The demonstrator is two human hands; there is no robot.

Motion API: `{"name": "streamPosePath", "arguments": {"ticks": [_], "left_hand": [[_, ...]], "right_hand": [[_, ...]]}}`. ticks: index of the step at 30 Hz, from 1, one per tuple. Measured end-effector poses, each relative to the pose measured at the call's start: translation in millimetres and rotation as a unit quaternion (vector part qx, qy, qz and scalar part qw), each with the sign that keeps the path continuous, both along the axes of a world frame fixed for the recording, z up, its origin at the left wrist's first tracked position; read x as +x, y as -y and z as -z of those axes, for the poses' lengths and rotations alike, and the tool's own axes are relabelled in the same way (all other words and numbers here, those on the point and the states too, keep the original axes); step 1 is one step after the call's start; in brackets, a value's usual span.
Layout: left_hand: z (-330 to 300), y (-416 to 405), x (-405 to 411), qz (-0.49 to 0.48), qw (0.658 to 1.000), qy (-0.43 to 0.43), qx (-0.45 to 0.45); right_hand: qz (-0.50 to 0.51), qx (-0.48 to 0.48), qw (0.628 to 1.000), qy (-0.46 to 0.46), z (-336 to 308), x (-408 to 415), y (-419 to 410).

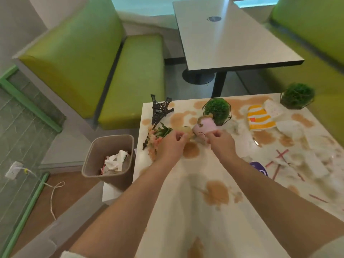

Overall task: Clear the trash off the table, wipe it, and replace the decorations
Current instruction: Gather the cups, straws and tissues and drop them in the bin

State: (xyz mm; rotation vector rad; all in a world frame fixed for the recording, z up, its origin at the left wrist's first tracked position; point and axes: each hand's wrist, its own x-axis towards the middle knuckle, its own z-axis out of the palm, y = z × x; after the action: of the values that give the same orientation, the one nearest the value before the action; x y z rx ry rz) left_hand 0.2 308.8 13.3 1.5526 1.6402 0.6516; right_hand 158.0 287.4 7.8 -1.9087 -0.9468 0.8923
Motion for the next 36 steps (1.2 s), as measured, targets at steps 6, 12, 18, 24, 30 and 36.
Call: {"name": "streamPosePath", "arguments": {"ticks": [6,12,18,24,30,36], "left_hand": [[19,-3,89,0.055,0.998,-0.016,-0.007],[41,-17,169,0.126,0.986,-0.101,0.037],[70,-42,223,0.186,0.964,-0.185,0.049],[85,-62,250,0.241,0.925,-0.284,0.079],[97,-73,266,0.229,0.922,-0.306,0.068],[103,-80,271,0.193,0.937,-0.282,0.071]], "right_hand": [[0.025,-0.032,0.999,0.029,23,91,10],[0.04,-0.053,0.996,0.054,41,165,10],[0.04,-0.043,0.993,0.105,48,225,-10],[-0.055,-0.128,0.928,0.346,51,268,-40],[-0.06,-0.154,0.904,0.394,54,286,-68],[-0.058,-0.16,0.901,0.399,67,284,-86]]}}
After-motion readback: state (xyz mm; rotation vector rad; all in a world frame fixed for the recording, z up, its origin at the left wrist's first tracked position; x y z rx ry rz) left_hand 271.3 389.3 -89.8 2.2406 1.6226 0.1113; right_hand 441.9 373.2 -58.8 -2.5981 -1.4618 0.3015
